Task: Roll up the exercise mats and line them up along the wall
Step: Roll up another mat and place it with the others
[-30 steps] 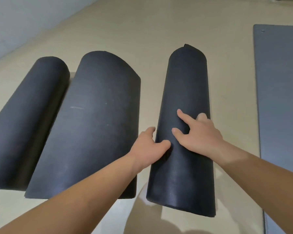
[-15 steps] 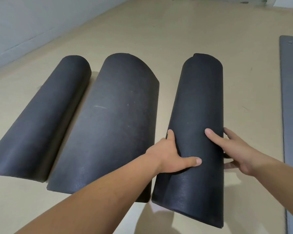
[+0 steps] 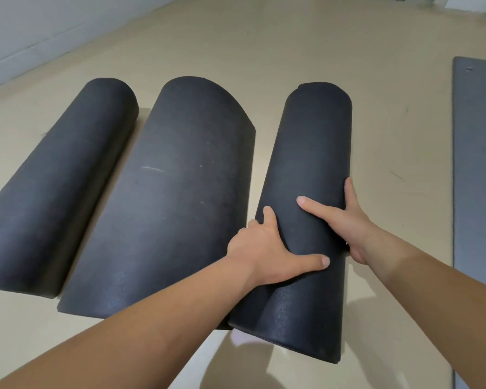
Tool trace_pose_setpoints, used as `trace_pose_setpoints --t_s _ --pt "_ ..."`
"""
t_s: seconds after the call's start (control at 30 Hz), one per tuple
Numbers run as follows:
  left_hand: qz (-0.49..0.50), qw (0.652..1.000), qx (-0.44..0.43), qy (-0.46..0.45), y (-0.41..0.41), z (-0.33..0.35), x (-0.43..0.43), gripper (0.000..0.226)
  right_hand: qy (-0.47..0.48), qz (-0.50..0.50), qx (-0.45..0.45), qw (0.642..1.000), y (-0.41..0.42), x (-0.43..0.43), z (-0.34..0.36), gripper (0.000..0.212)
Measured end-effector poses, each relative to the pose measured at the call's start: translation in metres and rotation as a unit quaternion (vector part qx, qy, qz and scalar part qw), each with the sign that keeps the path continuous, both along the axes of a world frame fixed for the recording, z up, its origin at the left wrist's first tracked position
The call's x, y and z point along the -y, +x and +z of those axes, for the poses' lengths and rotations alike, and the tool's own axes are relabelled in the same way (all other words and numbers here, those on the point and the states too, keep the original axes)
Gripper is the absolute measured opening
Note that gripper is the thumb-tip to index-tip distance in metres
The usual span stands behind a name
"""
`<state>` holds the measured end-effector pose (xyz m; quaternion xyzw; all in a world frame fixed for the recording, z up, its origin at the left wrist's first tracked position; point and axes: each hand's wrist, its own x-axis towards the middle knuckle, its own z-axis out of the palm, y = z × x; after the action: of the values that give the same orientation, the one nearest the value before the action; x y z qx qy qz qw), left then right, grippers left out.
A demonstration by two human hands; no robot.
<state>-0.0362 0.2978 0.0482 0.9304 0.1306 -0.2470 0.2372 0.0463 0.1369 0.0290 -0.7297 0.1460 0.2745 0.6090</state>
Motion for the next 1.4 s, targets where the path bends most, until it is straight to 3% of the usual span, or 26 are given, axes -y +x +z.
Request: trace_pose_setpoints --t_s 0.13,0.2,0.27,0.33,0.43,0.5,0.57,0.67,0.77,0.83,1.03,1.27,1.4 --pt "0.080 0.995 0.005 -0.066 0.003 -0.006 -0.005 0.132 -0.001 0.003 0.014 1.000 0.003 -0.007 0.012 0.103" --pt "0.154 0.971 -0.014 -0.182 0.000 -0.015 -0.017 0.125 -0.030 0.032 0.035 0.998 0.007 -0.016 0.018 0.089" --pt "0.184 0.941 -0.046 -0.281 -0.005 -0.018 -0.027 0.103 -0.109 0.080 0.070 0.988 0.010 -0.025 0.019 0.089" --pt "0.162 0.945 -0.035 -0.283 -0.006 -0.017 -0.033 0.087 -0.195 0.147 0.106 0.964 0.009 -0.029 0.018 0.090" --pt "0.125 0.966 0.051 -0.221 -0.001 -0.012 -0.039 0.102 -0.286 0.196 0.167 0.923 0.002 -0.030 0.011 0.097" --pt "0.105 0.972 0.064 -0.199 0.002 -0.011 -0.038 0.113 -0.315 0.196 0.207 0.905 0.000 -0.031 0.002 0.102" --pt "0.104 0.973 0.053 -0.199 0.005 -0.015 -0.033 0.127 -0.282 0.158 0.208 0.923 0.002 -0.025 -0.003 0.095" --pt "0.092 0.982 0.040 -0.163 0.007 -0.019 -0.024 0.152 -0.160 0.091 0.164 0.969 0.004 -0.005 -0.006 0.087" --pt "0.077 0.987 0.037 -0.135 0.009 -0.021 -0.016 0.156 -0.064 0.118 0.031 0.991 -0.003 0.007 0.000 0.097" --pt "0.081 0.984 0.049 -0.150 0.012 -0.022 -0.016 0.149 -0.047 0.129 -0.026 0.990 -0.008 0.013 0.000 0.099" --pt "0.102 0.971 0.050 -0.213 0.013 -0.018 -0.040 0.112 -0.001 0.124 -0.059 0.991 -0.018 0.013 -0.018 0.094" --pt "0.102 0.975 0.056 -0.192 0.010 -0.018 -0.041 0.151 0.042 0.102 -0.083 0.990 -0.022 0.011 -0.038 0.105" --pt "0.119 0.969 0.051 -0.213 0.008 -0.025 -0.045 0.158 0.041 0.122 -0.108 0.986 -0.023 0.013 -0.041 0.107"
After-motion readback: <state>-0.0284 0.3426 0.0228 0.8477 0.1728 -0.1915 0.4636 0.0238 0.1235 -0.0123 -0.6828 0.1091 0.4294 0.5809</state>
